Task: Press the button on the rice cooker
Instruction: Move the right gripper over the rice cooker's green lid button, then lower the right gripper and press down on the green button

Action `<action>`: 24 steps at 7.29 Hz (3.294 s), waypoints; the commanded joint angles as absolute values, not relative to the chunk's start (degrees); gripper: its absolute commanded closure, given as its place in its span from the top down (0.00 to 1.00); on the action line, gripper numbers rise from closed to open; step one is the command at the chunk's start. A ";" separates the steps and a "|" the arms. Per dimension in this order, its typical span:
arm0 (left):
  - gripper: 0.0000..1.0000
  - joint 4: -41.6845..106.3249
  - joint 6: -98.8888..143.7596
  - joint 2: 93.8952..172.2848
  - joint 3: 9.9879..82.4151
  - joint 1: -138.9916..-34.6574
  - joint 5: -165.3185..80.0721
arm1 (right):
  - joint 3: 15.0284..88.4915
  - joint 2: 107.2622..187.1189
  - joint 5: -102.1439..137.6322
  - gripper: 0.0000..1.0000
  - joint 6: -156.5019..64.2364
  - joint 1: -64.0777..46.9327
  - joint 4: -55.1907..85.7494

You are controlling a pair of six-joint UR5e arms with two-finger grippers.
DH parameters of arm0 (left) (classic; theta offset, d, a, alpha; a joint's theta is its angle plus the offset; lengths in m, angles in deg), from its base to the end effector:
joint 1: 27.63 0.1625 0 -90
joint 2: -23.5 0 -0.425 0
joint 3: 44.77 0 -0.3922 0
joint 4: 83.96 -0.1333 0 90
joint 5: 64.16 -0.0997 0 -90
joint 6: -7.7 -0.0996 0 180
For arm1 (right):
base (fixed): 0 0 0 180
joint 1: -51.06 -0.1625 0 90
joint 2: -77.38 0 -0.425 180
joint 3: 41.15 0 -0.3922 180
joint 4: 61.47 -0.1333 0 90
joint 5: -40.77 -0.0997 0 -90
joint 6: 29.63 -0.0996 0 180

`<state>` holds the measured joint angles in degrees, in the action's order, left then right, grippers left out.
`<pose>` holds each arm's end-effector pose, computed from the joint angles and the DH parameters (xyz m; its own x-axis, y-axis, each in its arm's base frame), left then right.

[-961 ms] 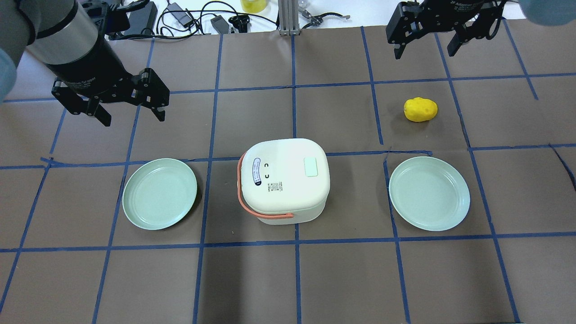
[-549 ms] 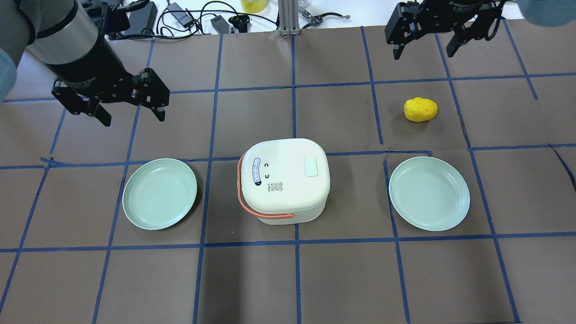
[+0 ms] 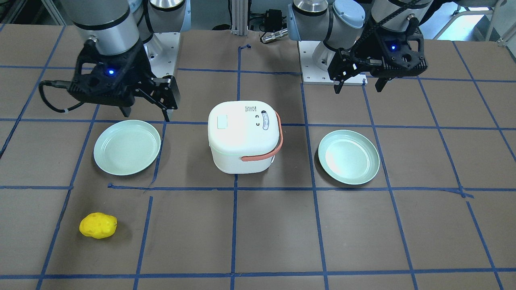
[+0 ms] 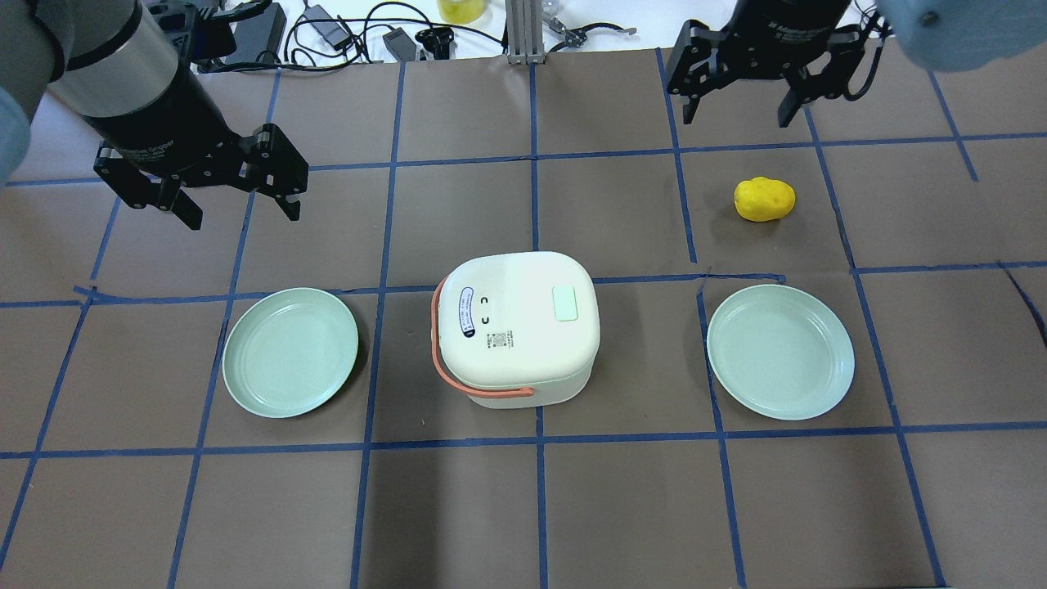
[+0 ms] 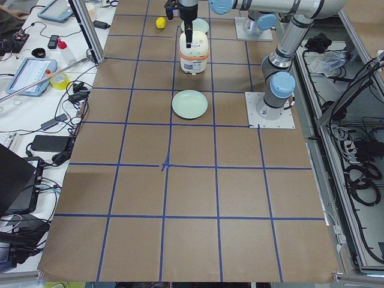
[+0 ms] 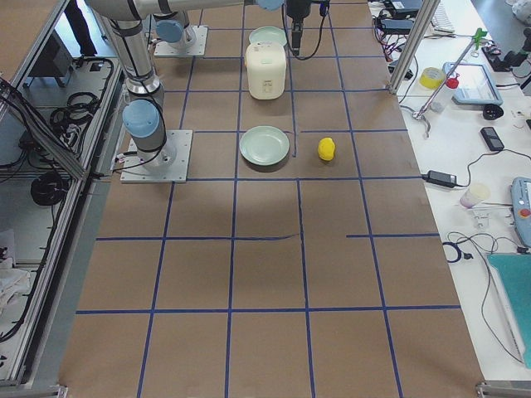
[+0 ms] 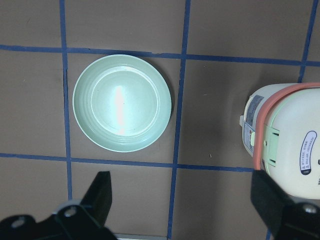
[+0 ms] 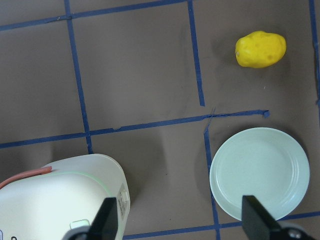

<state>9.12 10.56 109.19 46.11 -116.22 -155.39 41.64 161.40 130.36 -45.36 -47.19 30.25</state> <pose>-0.1198 -0.4630 0.5108 -0.9970 -0.0746 -0.0211 -0.0744 0.9972 -0.0072 0.2103 -0.5163 0.4993 -0.9914 0.1295 -0.0208 0.1303 0.9903 -0.0476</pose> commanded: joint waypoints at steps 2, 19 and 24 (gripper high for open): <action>1.00 9.12 10.61 109.19 46.11 -116.22 -155.39 | 43.84 161.15 130.50 0.49 -51.13 -53.24 29.94; 1.00 9.12 10.52 109.19 46.11 -116.22 -155.39 | 57.03 158.33 129.89 0.00 -54.94 -60.83 44.62; 1.00 9.12 10.52 109.19 46.11 -116.22 -155.39 | 56.76 157.54 130.06 0.00 -54.59 -60.83 44.44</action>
